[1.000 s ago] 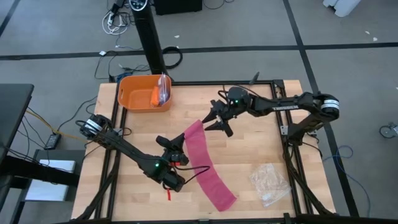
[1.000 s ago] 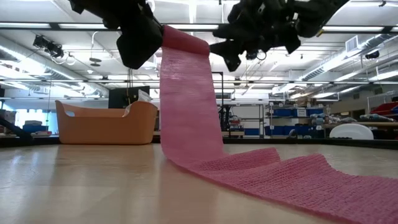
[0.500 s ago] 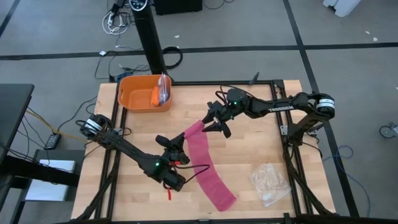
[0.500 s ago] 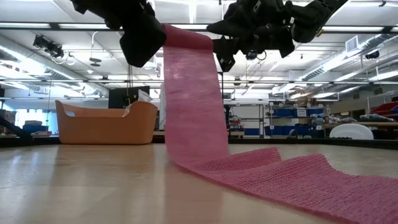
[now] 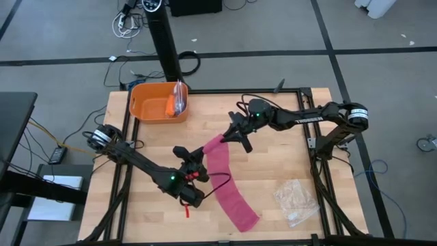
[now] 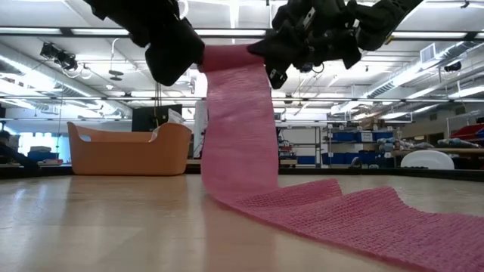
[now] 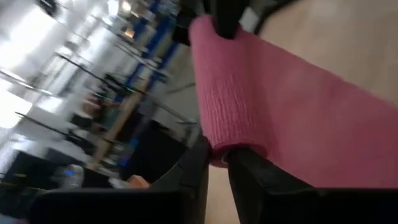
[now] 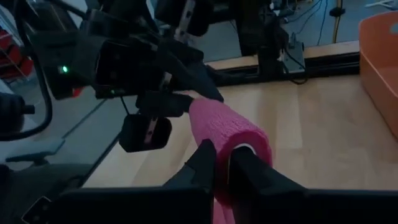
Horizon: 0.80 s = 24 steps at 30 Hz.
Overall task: Roll bandage
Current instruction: Roll the pink bandage
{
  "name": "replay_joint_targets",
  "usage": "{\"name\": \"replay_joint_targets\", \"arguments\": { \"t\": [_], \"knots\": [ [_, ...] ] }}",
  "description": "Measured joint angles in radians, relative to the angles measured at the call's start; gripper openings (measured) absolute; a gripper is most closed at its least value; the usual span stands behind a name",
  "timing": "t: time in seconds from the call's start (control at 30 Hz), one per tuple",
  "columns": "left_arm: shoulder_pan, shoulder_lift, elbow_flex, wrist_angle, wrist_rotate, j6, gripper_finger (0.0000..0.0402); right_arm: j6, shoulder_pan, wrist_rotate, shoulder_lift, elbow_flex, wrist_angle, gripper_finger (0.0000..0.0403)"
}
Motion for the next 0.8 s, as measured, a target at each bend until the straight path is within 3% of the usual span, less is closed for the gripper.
{"name": "replay_joint_targets", "arguments": {
  "t": [0.27, 0.37, 0.53, 0.67, 0.8],
  "knots": [
    [0.000, -0.002, 0.002, 0.039, 0.184, 0.000, 0.0073, -0.082, 0.006, 0.080, -0.096, 0.003, -0.111, 0.0013],
    [-0.003, 0.001, 0.000, 0.038, 0.181, 0.000, 0.0073, -0.090, 0.004, 0.088, -0.134, 0.005, -0.132, 0.0016],
    [0.005, 0.000, 0.000, -0.024, 0.082, -0.037, 0.0074, -0.121, 0.013, 0.119, -0.180, 0.002, -0.171, 0.0013],
    [-0.009, 0.000, 0.000, -0.191, -0.054, -0.244, 0.0074, -0.141, 0.012, 0.156, -0.198, 0.002, -0.206, 0.0013],
    [-0.035, 0.000, 0.000, -0.418, -0.085, -0.569, 0.0070, -0.149, 0.012, 0.156, -0.207, 0.003, -0.198, 0.0013]
  ]
}}
